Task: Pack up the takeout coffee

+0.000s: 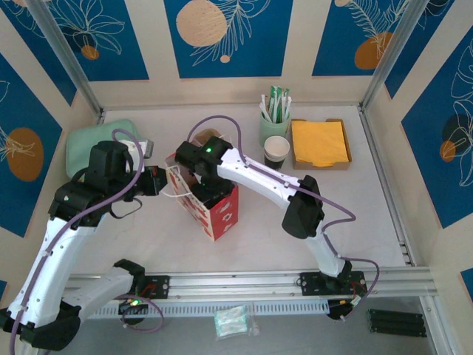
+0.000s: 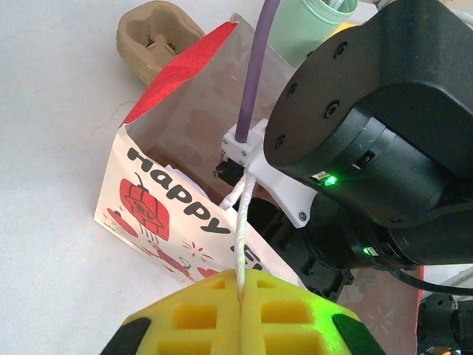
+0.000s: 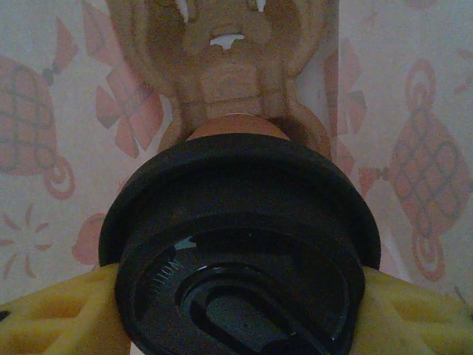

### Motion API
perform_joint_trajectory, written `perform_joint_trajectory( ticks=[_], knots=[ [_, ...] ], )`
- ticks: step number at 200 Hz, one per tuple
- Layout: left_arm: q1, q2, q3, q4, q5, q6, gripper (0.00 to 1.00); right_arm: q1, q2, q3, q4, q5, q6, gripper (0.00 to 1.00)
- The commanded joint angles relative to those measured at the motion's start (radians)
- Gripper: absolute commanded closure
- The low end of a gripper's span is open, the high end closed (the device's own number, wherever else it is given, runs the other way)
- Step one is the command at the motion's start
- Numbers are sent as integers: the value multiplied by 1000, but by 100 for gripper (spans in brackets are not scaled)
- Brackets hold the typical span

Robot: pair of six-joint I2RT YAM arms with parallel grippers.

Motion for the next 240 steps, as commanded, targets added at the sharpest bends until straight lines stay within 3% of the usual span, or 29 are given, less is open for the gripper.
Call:
perform_joint_trajectory(
  ticks=[1,240],
  knots=[
    [6,-15,-5,13,18,-10,100,-7,-39,-33,16,-28,21,40],
    [6,-19,-4,12,16,-10,100,-6,-67,-78,54,7,35,40]
  ],
)
